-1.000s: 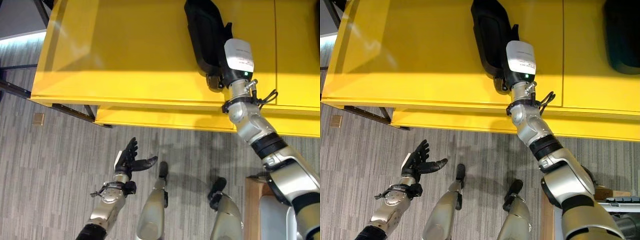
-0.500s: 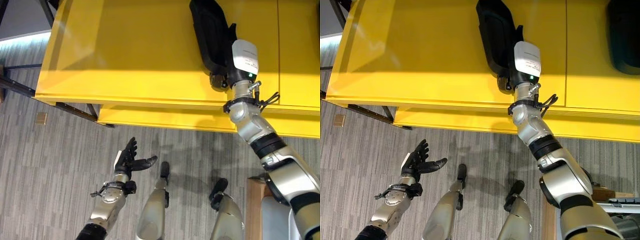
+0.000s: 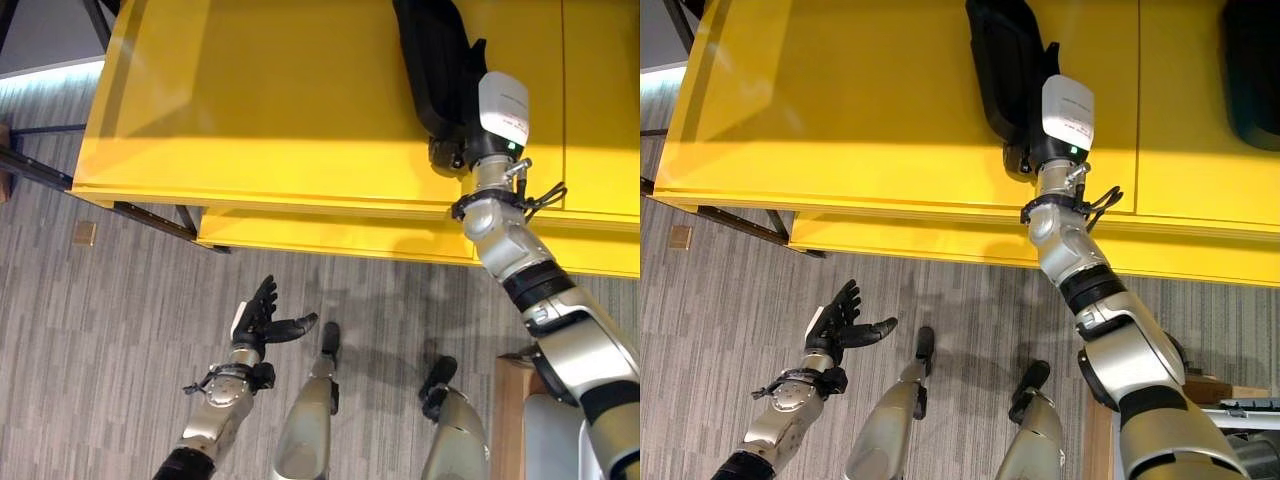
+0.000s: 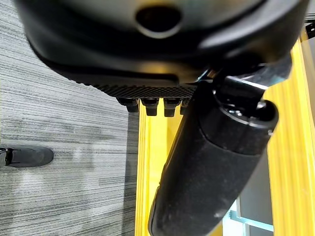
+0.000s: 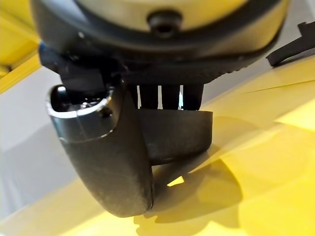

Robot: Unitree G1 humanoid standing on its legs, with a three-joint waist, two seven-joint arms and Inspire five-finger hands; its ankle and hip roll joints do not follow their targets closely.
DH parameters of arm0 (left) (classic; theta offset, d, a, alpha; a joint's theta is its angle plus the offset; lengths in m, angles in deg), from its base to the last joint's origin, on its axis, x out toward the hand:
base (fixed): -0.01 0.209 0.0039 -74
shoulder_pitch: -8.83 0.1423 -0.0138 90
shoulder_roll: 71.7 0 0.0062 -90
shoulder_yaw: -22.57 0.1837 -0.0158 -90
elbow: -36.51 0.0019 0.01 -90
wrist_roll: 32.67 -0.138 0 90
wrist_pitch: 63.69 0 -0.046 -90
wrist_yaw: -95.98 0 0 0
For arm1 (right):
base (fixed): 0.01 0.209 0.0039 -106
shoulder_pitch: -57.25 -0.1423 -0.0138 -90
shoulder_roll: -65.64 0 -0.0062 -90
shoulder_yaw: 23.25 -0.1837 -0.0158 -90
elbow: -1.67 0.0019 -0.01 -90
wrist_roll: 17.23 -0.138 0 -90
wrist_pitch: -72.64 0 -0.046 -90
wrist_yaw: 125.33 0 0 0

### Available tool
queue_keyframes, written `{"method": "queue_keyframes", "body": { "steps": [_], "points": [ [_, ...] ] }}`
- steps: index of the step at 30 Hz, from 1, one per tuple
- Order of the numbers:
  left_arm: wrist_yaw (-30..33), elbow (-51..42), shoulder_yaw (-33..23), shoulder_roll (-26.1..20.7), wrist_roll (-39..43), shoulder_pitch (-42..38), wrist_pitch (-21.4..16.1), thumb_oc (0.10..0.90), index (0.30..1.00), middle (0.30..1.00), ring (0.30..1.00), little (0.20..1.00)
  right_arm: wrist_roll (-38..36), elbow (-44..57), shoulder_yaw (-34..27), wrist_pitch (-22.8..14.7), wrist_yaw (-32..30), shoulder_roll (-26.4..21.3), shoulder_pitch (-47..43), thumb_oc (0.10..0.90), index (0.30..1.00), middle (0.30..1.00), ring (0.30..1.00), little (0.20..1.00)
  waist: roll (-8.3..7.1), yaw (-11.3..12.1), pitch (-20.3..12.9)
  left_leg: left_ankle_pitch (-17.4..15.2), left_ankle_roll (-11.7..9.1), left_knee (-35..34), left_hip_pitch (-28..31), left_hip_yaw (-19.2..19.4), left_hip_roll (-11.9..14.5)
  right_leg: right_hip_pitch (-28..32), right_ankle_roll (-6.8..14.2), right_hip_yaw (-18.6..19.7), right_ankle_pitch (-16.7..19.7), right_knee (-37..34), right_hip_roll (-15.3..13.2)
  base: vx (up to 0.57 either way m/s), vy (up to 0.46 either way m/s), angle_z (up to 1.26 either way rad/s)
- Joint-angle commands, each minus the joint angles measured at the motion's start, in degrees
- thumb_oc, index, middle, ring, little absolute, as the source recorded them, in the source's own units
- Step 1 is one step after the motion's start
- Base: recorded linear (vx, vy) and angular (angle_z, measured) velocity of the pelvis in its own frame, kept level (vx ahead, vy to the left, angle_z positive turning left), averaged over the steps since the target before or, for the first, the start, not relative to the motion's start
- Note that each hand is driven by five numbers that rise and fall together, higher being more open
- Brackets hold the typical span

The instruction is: Move parts from the plastic box to the shelf.

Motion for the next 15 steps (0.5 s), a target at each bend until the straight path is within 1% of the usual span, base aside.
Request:
{"method": "queue_keyframes", "body": {
  "steps": [1,7,15],
  "points": [
    [1.18,-6.07,0.11,-3.43,0.73,-1.48,-4.75,0.900,1.000,1.000,1.000,1.000,-2.35,-4.98,-3.54,2.93,-4.06,-3.85,-5.43,0.400,0.300,0.300,0.300,0.300,-1.72,0.69,0.09,-4.49,-1.02,1.48,2.34,-0.28,1.33,5.37,4.35,2.08,9.63,-10.20,-1.18,0.00,0.000,0.00],
    [1.30,-6.17,0.62,-3.47,0.63,-1.79,-4.69,0.900,1.000,1.000,1.000,1.000,-4.03,-5.73,-4.43,2.56,-5.15,-4.13,-5.66,0.400,0.300,0.300,0.300,0.300,-1.50,0.65,0.25,-4.44,-1.03,1.27,2.29,-0.25,1.26,5.36,4.41,1.90,9.74,-10.33,-1.30,0.00,0.000,0.00],
    [1.61,-5.99,0.80,-3.23,0.31,-2.41,-4.67,0.900,1.000,1.000,1.000,1.000,-3.27,-5.80,-3.67,2.68,-4.45,-3.75,-5.37,0.400,0.300,0.300,0.300,0.300,-1.43,0.58,0.33,-4.61,-0.95,1.51,2.23,-0.05,1.10,5.30,4.40,2.09,9.75,-10.51,-1.28,0.00,0.000,0.00]
  ]
}}
